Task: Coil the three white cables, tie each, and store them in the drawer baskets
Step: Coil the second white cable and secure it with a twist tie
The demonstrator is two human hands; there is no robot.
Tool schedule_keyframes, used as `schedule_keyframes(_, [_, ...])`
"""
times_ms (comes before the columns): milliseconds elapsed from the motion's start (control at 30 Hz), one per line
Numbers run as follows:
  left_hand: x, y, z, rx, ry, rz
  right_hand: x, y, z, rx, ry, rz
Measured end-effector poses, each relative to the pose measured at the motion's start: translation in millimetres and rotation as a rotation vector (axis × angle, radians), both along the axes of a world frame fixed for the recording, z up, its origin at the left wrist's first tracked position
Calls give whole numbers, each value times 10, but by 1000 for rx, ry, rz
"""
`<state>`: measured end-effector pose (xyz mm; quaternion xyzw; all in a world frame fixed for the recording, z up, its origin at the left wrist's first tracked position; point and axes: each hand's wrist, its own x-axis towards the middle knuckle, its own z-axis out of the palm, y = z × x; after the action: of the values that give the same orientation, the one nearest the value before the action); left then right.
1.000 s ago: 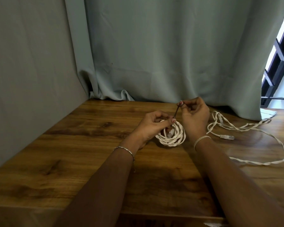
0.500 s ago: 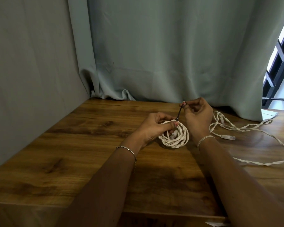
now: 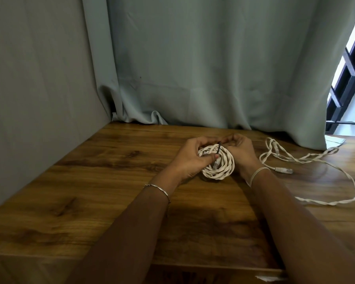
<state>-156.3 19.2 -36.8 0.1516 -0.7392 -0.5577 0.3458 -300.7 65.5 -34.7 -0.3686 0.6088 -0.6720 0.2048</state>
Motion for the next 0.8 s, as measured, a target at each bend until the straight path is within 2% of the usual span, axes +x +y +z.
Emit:
schedule_keyframes(133, [14,14,16,-69,-55,79,-19,83,-14,152,-17,175])
schedule_keyframes(233, [24,22,16,-74,-62,85,-47,117,-35,190,-63,266])
schedule_keyframes(467, [1,-48,-13,-69,-77,127,-44,90,-50,229,20,293])
schedule_keyframes(667, [23,-73,21,-81,-50,192,-4,107,-31,243,-2,281])
schedule_keyframes(800, [39,-80,47,-14,-12,233,27,85,20,213,-53,184])
